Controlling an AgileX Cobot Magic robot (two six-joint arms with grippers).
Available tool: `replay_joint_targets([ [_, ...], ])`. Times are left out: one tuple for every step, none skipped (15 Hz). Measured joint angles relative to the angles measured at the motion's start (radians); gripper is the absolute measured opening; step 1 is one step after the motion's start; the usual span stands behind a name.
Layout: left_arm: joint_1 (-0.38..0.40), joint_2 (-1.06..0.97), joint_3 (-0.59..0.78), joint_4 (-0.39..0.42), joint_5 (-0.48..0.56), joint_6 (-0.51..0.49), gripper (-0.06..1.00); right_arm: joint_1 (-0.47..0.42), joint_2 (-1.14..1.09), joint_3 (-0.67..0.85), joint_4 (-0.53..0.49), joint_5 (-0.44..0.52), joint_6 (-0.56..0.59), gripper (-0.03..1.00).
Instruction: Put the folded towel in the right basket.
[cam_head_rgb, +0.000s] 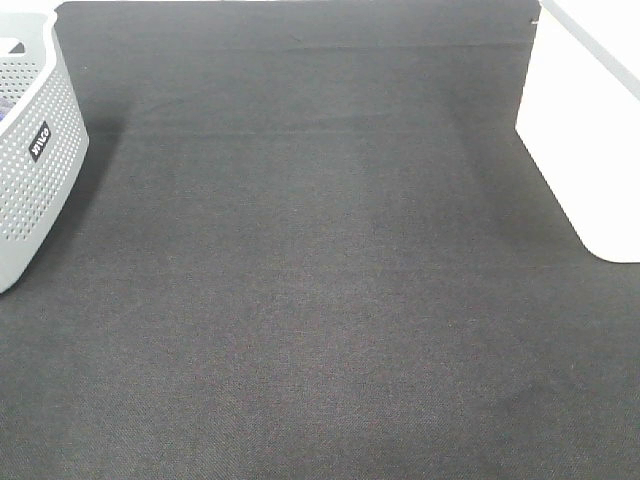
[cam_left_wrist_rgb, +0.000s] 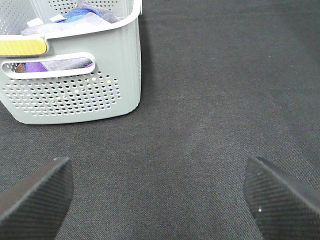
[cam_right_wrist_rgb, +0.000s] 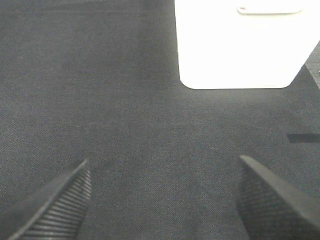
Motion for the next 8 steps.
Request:
replay_joint_targets([
  [0.000, 0.000, 0.000, 0.000, 0.000, 0.000, 0.87, 0.000, 0.000, 0.000, 0.000, 0.000, 0.000, 0.74],
  [0.000, 0.000, 0.000, 0.000, 0.000, 0.000, 0.87, 0.000, 0.000, 0.000, 0.000, 0.000, 0.000, 0.74],
  [0.000, 0.000, 0.000, 0.000, 0.000, 0.000, 0.87, 0.000, 0.000, 0.000, 0.000, 0.000, 0.000, 0.74],
  [0.000, 0.000, 0.000, 0.000, 0.000, 0.000, 0.87, 0.000, 0.000, 0.000, 0.000, 0.000, 0.000, 0.74],
  [0.000, 0.000, 0.000, 0.000, 0.000, 0.000, 0.87, 0.000, 0.000, 0.000, 0.000, 0.000, 0.000, 0.74],
  [0.000, 0.000, 0.000, 0.000, 0.000, 0.000, 0.87, 0.000, 0.000, 0.000, 0.000, 0.000, 0.000, 0.74],
  [0.000, 0.000, 0.000, 0.000, 0.000, 0.000, 0.87, 0.000, 0.000, 0.000, 0.000, 0.000, 0.000, 0.74],
  [0.000, 0.000, 0.000, 0.000, 0.000, 0.000, 0.87, 0.000, 0.000, 0.000, 0.000, 0.000, 0.000, 0.74],
])
